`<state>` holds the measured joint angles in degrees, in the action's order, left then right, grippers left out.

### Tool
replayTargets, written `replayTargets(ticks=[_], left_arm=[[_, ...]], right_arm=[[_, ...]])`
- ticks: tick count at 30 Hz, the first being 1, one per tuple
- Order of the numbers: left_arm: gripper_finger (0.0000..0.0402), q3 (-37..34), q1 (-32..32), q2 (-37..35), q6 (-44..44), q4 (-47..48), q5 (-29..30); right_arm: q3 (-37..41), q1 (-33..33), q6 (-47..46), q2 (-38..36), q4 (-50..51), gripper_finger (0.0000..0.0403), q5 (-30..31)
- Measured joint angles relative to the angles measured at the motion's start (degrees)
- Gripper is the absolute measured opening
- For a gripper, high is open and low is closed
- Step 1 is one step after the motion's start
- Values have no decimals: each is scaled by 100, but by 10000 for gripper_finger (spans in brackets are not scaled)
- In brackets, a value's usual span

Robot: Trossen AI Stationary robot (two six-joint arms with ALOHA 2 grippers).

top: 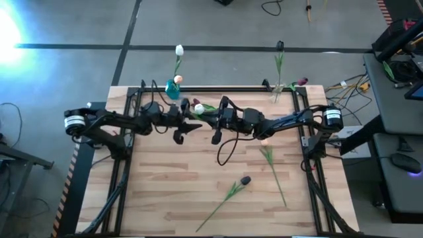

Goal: Sort flowers into vase by color
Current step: Put the white flower into the blue vase

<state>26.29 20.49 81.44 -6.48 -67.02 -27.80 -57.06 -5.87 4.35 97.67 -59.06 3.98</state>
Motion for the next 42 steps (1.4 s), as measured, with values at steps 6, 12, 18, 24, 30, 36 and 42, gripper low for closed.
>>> replayTargets(ticks=[6,12,18,24,30,36,42], left_arm=[[132,340,-22,331,-31,-3,-200],[117,405,-26,390,-46,-57,-280],[44,399,-26,383,-17,-140,-262],[11,399,-24,383,42,-137,-255],[4,399,-20,381,42,-95,-272],[2,397,7,237,311,404,-223],[1,393,119,-489,964,1538,145]], right_arm=[[0,2,1,0,-24,13,1],[0,2,-21,0,-38,13,1],[0,4,9,0,-38,13,3],[0,4,50,0,-3,18,54],[2,0,95,0,45,81,92],[7,0,84,-102,329,153,335],[7,0,165,-612,1415,183,546]])
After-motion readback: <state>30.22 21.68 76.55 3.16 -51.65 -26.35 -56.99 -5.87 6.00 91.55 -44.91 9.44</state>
